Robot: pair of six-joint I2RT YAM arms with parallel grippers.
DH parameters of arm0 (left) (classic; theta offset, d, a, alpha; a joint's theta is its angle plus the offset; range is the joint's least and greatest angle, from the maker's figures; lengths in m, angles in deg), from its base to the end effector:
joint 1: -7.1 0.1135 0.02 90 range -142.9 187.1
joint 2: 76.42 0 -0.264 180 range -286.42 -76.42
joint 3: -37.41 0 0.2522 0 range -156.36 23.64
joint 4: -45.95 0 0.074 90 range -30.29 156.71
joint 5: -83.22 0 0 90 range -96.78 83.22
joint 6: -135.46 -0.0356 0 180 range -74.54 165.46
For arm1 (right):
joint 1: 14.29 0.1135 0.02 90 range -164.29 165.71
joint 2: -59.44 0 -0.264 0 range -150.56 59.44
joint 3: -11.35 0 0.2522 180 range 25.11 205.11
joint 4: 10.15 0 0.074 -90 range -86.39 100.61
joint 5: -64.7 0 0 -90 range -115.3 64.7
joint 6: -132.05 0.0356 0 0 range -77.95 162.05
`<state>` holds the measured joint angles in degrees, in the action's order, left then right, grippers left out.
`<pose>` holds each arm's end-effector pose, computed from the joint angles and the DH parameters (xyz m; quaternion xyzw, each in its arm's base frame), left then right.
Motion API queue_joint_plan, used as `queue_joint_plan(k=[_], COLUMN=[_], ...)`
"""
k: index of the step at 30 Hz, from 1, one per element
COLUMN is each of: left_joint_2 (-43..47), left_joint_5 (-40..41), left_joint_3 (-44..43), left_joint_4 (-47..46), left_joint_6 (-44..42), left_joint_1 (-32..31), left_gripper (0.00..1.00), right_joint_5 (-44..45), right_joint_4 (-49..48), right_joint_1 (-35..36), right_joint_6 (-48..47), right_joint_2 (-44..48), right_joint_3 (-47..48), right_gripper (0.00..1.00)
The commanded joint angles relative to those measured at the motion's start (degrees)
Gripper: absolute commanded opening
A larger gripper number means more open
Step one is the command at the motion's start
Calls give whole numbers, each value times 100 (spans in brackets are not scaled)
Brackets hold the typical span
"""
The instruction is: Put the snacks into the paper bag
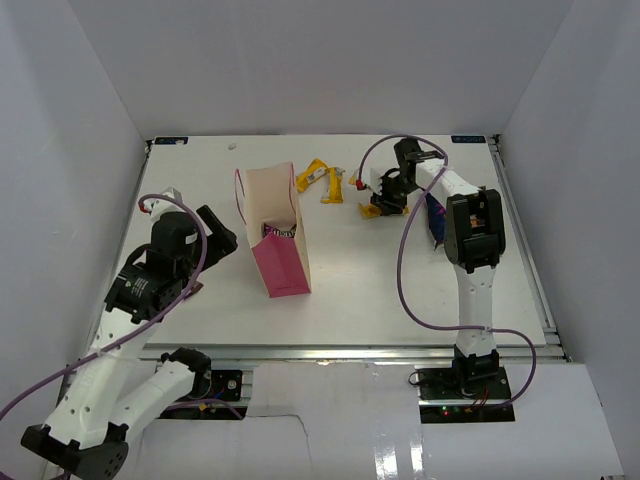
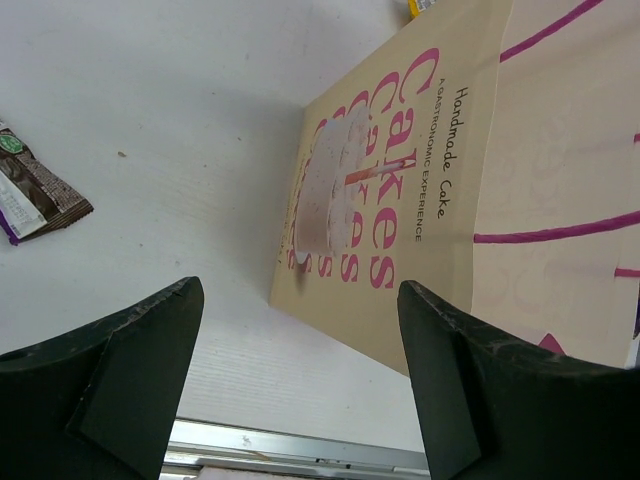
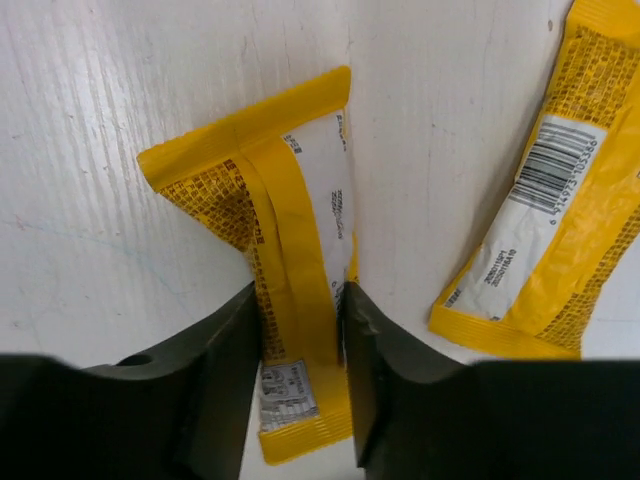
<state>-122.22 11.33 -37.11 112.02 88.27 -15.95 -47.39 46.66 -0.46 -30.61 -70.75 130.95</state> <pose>0.1358 -0.0457 0.3585 -0.2206 0.8600 -0.1197 0.4443 0.4623 0.1276 0.1701 -0.6867 0.6754 0.0692 0.2598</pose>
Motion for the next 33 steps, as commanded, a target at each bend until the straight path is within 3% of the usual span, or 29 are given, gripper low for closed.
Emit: queue_joint_plan(k=[1,7,11,16,17,20,27,33], left_joint_2=[-78,-104,-113,-148,-148,-122,45,291], left_joint_5=[61,316,439,509,527,536,536,580], left_joint_3=[28,300,459,547,564,608,670,679], left_joint_4=[-116,-55,-11,-2,-2,42,270,499], left_joint_6=[219,509,641,641,641,685,940,1072], left_joint_1=[-7,-7,-7,-7,-7,-7,-15,-7], left_gripper=[89,89,89,89,89,89,88,88], right_joint_5=[-374,-1771,-3306,-4049,-4014,-3796,-2425,-1167], right_joint_4=[2,492,609,-786,-1616,-2893,-3697,-4137], right_joint_1=[-108,-214,-170,163,251,673,2044,2905], right_joint_6=[296,1523,2860,5197,5610,7121,8047,8215], right_joint_2=[151,1117,2100,2980,3234,3447,3018,2675], right_joint_3=[-195,-381,-100,305,314,567,1385,1387], right_gripper=[39,19,15,15,14,13,13,19])
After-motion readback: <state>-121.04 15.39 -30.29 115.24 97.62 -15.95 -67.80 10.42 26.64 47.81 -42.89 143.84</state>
